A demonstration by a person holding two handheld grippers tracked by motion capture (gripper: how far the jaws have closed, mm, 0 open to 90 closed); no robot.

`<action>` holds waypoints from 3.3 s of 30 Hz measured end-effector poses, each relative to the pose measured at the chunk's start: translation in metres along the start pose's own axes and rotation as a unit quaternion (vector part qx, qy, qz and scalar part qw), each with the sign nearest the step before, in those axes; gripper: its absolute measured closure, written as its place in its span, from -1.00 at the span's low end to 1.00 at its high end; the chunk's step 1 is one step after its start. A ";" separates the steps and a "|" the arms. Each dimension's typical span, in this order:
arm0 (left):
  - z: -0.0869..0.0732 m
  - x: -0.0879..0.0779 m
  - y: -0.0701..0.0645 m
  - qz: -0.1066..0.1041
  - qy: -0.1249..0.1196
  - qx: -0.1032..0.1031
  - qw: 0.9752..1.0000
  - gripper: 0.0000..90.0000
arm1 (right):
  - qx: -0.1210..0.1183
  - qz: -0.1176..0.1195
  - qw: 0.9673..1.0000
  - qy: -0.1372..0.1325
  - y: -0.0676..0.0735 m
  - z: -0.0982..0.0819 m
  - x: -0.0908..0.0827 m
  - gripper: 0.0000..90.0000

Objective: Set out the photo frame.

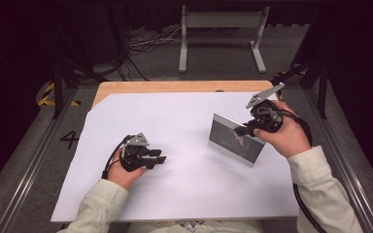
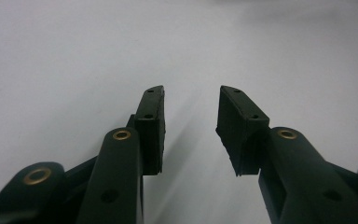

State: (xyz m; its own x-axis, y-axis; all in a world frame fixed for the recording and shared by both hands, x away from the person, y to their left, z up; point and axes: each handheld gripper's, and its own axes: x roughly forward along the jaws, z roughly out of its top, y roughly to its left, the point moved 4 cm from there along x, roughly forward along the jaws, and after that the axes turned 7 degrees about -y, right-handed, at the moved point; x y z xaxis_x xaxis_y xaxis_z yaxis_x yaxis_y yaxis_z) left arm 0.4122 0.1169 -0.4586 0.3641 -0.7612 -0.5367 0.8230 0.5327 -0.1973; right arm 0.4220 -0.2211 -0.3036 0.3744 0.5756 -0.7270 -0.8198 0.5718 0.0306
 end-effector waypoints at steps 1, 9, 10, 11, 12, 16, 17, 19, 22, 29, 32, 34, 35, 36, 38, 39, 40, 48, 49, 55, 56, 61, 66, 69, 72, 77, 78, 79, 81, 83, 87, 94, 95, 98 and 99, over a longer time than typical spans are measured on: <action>-0.001 -0.001 0.000 0.003 0.000 -0.004 1.000 0.39 | -0.007 0.004 1.000 -0.001 0.000 0.002 0.002 0.86; -0.002 -0.003 0.002 0.005 -0.001 -0.003 1.000 0.40 | -0.056 0.044 0.997 0.002 0.002 0.018 0.017 0.86; -0.001 -0.003 0.002 0.005 -0.001 -0.003 1.000 0.40 | -0.058 0.048 0.997 0.005 0.003 0.020 0.019 0.86; -0.001 -0.002 0.002 0.006 -0.002 -0.004 1.000 0.39 | -0.059 0.049 0.997 0.007 0.003 0.020 0.020 0.86; -0.001 -0.001 0.002 0.004 -0.001 -0.006 1.000 0.39 | -0.062 0.048 0.997 0.009 0.003 0.021 0.021 0.86; 0.000 0.001 0.003 0.003 0.001 -0.002 1.000 0.39 | -0.072 0.058 0.996 0.012 0.002 0.024 0.026 0.86; 0.000 0.001 0.003 0.003 0.001 -0.002 1.000 0.39 | -0.072 0.058 0.996 0.012 0.002 0.024 0.026 0.86; 0.001 0.001 0.002 0.002 0.001 -0.003 1.000 0.39 | -0.078 0.065 0.995 0.011 0.002 0.025 0.027 0.86; 0.001 0.003 0.002 0.001 0.001 -0.002 1.000 0.39 | -0.089 0.072 0.993 0.010 0.002 0.027 0.030 0.86; 0.002 0.005 0.002 0.000 0.003 -0.002 1.000 0.38 | -0.111 0.092 0.989 0.012 0.007 0.032 0.038 0.86; 0.002 0.005 0.002 -0.001 0.004 0.000 1.000 0.38 | -0.119 0.099 0.988 0.018 0.009 0.034 0.044 0.86; 0.002 0.005 0.002 -0.002 0.003 -0.001 1.000 0.38 | -0.125 0.102 0.987 0.021 0.010 0.036 0.047 0.86; 0.002 0.005 0.002 -0.001 0.003 -0.001 1.000 0.38 | -0.126 0.103 0.986 0.022 0.011 0.036 0.049 0.86; 0.002 0.005 0.002 -0.001 0.002 -0.002 1.000 0.38 | -0.128 0.105 0.986 0.023 0.011 0.037 0.050 0.86; 0.002 0.005 0.003 -0.002 0.002 -0.002 1.000 0.38 | -0.132 0.108 0.985 0.022 0.012 0.038 0.052 0.86; 0.001 0.005 0.003 -0.002 0.002 -0.003 1.000 0.38 | -0.136 0.111 0.984 0.022 0.012 0.039 0.053 0.86; 0.001 0.005 0.003 -0.002 0.002 -0.003 1.000 0.38 | -0.138 0.113 0.984 0.022 0.013 0.039 0.054 0.86; 0.000 0.003 0.003 0.000 0.003 -0.003 1.000 0.38 | -0.151 0.134 0.979 0.023 0.016 0.042 0.062 0.86; 0.000 0.003 0.004 0.000 0.002 -0.003 1.000 0.38 | -0.153 0.136 0.978 0.023 0.017 0.042 0.063 0.86; -0.001 0.003 0.004 0.001 0.003 -0.006 1.000 0.38 | -0.163 0.147 0.975 0.026 0.019 0.043 0.070 0.86; -0.001 0.003 0.003 0.001 0.003 -0.006 1.000 0.38 | -0.165 0.150 0.975 0.026 0.019 0.042 0.071 0.86; -0.003 0.001 0.004 0.003 0.003 -0.004 1.000 0.38 | -0.168 0.163 0.972 0.026 0.021 0.042 0.075 0.86; -0.005 -0.003 0.006 0.009 0.002 -0.015 1.000 0.38 | -0.176 0.174 0.968 0.027 0.023 0.043 0.081 0.86; -0.006 -0.003 0.006 0.010 0.003 -0.012 1.000 0.38 | -0.182 0.178 0.967 0.028 0.025 0.043 0.084 0.86; -0.006 -0.005 0.006 0.013 0.002 -0.014 1.000 0.38 | -0.186 0.181 0.965 0.029 0.026 0.043 0.087 0.86; -0.006 -0.005 0.007 0.013 0.000 -0.016 1.000 0.38 | -0.195 0.190 0.962 0.031 0.029 0.042 0.090 0.86; -0.006 -0.004 0.007 0.013 0.000 -0.015 1.000 0.38 | -0.193 0.189 0.962 0.033 0.029 0.042 0.090 0.86; -0.006 -0.004 0.007 0.013 0.000 -0.015 1.000 0.38 | -0.198 0.191 0.961 0.035 0.029 0.042 0.091 0.86; -0.006 -0.004 0.007 0.013 0.000 -0.015 1.000 0.38 | -0.201 0.193 0.960 0.034 0.029 0.042 0.091 0.86; -0.006 -0.004 0.007 0.014 0.001 -0.017 1.000 0.38 | -0.208 0.194 0.958 0.033 0.029 0.042 0.091 0.86; -0.006 -0.004 0.007 0.014 0.003 -0.016 1.000 0.38 | -0.204 0.192 0.960 0.032 0.024 0.040 0.092 0.85; -0.006 -0.002 0.006 0.013 0.003 -0.017 1.000 0.38 | -0.210 0.191 0.959 0.025 0.018 0.038 0.092 0.83; -0.006 -0.002 0.006 0.013 0.003 -0.016 1.000 0.38 | -0.212 0.189 0.958 0.024 0.017 0.038 0.093 0.81; -0.006 -0.002 0.006 0.013 0.003 -0.015 1.000 0.38 | -0.219 0.173 0.960 0.018 0.014 0.039 0.094 0.74; -0.006 -0.002 0.006 0.013 0.003 -0.015 1.000 0.38 | -0.222 0.170 0.960 0.015 0.013 0.039 0.094 0.72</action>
State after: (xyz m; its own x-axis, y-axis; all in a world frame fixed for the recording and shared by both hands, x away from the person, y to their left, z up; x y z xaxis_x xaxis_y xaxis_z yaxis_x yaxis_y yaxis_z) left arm 0.4141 0.1241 -0.4631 0.3819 -0.7447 -0.5473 0.7998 0.5631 -0.2081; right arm 0.4632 -0.1370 -0.3452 0.0449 0.6645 -0.7459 -0.9988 0.0448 -0.0202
